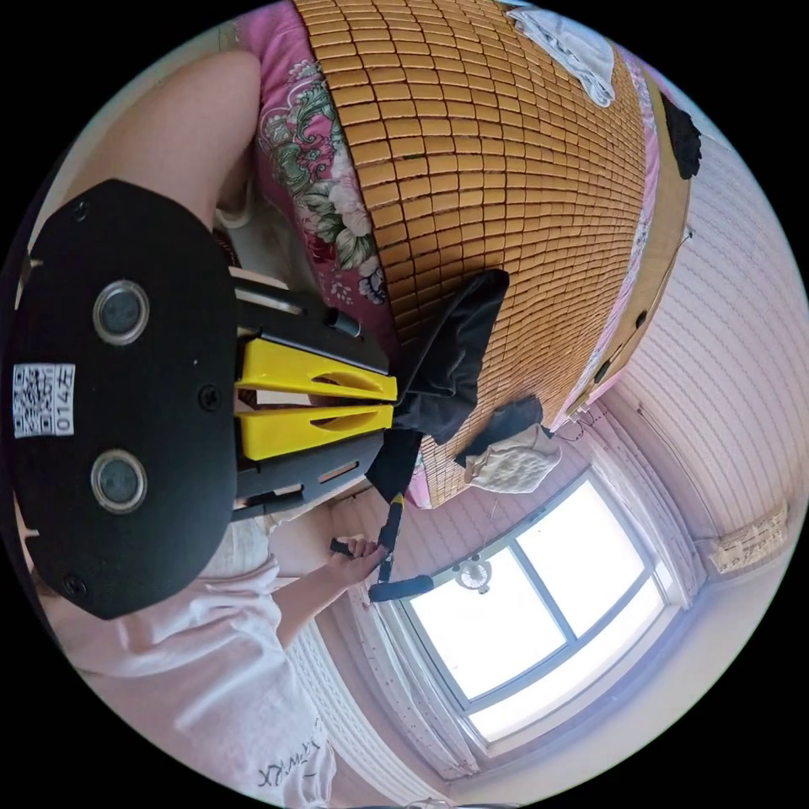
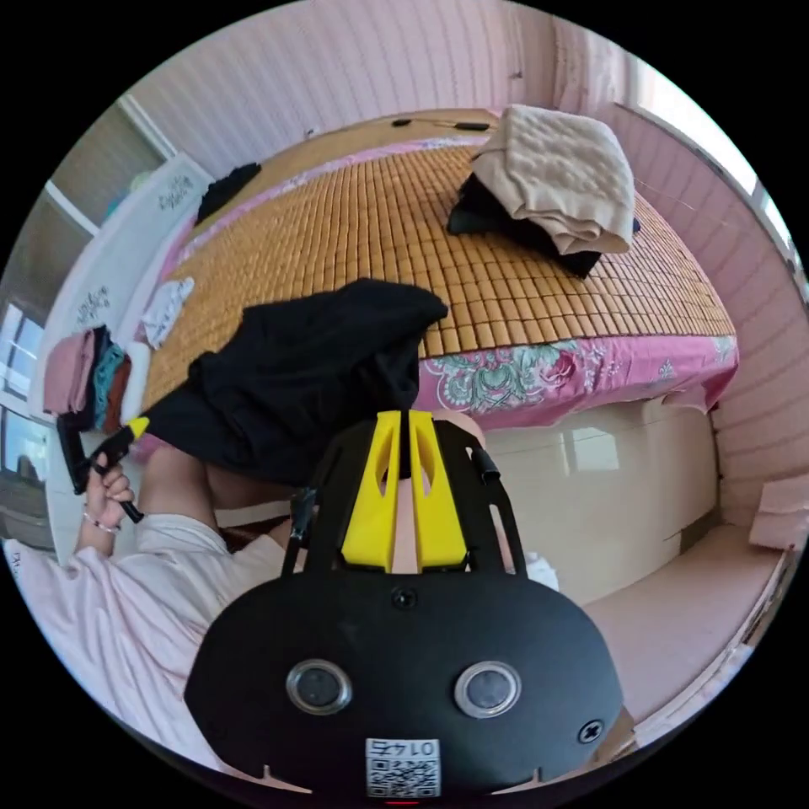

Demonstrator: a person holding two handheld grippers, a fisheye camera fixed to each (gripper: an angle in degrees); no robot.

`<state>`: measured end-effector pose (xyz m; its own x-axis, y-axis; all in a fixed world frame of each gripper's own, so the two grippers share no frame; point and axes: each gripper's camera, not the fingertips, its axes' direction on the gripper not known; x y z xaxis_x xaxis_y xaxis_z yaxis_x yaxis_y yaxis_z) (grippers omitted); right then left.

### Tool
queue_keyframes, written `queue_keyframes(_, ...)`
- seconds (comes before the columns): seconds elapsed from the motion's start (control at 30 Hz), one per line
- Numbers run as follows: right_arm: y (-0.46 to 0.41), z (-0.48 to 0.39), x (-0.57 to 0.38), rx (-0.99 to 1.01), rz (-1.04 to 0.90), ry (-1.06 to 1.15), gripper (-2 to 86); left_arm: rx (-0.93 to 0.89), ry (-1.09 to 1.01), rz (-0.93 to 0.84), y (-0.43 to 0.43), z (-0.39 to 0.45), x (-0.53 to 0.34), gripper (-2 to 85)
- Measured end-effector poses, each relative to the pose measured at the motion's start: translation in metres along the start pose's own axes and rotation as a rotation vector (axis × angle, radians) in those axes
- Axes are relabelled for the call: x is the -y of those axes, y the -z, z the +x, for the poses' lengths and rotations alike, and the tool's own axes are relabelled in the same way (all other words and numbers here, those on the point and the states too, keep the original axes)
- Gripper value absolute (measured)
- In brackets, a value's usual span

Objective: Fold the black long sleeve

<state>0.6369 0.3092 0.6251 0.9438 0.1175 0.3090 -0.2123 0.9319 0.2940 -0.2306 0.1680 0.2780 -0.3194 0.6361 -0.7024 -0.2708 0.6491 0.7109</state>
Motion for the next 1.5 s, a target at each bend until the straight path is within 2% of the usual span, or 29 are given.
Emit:
queue_keyframes(0.1, 0.058, 0.042, -0.024, 0.231, 0.204, -0.085, 0.1, -0.021, -0.01, 0.064, 0.027, 0.012, -0.012, -1.0)
queue_keyframes(0.23, 0.11, 0.063, -0.042, 0.382, 0.389, -0.094, 0.4, -0.061, -0.101, 0.186, 0.075, 0.039, -0.014, -1.0)
queue_keyframes(0.33, 0.152, 0.062, -0.044, 0.507, 0.526, -0.028, 0.5, -0.067, -0.197, 0.297, 0.126, 0.07, -0.008, -1.0)
queue_keyframes(0.5, 0.243, 0.034, -0.042, 0.694, 0.785, 0.169, 0.6, -0.117, -0.372, 0.603, 0.239, 0.136, -0.006, -1.0)
queue_keyframes(0.57, 0.276, 0.019, -0.042, 0.722, 0.846, 0.244, 0.5, -0.121, -0.444, 0.695, 0.278, 0.162, -0.011, -1.0)
queue_keyframes(0.67, 0.326, -0.016, -0.053, 0.653, 0.957, 0.355, 0.5, -0.043, -0.587, 0.79, 0.331, 0.213, -0.029, -1.0)
queue_keyframes(0.87, 0.425, -0.049, -0.11, 0.746, 1.224, 0.592, 0.2, -0.162, -0.719, 1.033, 0.422, 0.271, -0.095, -1.0)
queue_keyframes(1.0, 0.488, -0.094, -0.137, 0.608, 1.329, 0.744, -0.2, -0.116, -0.845, 1.145, 0.474, 0.315, -0.134, -1.0)
queue_keyframes(1.07, 0.506, -0.11, -0.137, 0.61, 1.354, 0.78, -0.4, -0.065, -0.877, 1.182, 0.491, 0.332, -0.138, -1.0)
queue_keyframes(1.13, 0.519, -0.125, -0.133, 0.603, 1.366, 0.812, -0.4, -0.019, -0.894, 1.228, 0.504, 0.342, -0.139, -1.0)
queue_keyframes(1.23, 0.513, -0.152, -0.101, 0.462, 1.279, 0.797, -0.5, 0.047, -0.857, 1.214, 0.512, 0.343, -0.124, -1.0)
queue_keyframes(1.33, 0.455, -0.177, -0.03, 0.315, 0.968, 0.734, -0.5, 0.128, -0.704, 1.082, 0.493, 0.316, -0.086, -1.0)
queue_keyframes(1.4, 0.376, -0.189, 0.036, 0.198, 0.68, 0.649, -0.5, 0.209, -0.523, 0.92, 0.461, 0.275, -0.042, -1.0)
queue_keyframes(1.5, 0.286, -0.185, 0.097, 0.151, 0.521, 0.494, -0.5, 0.388, -0.31, 0.739, 0.414, 0.226, 0.007, -1.0)
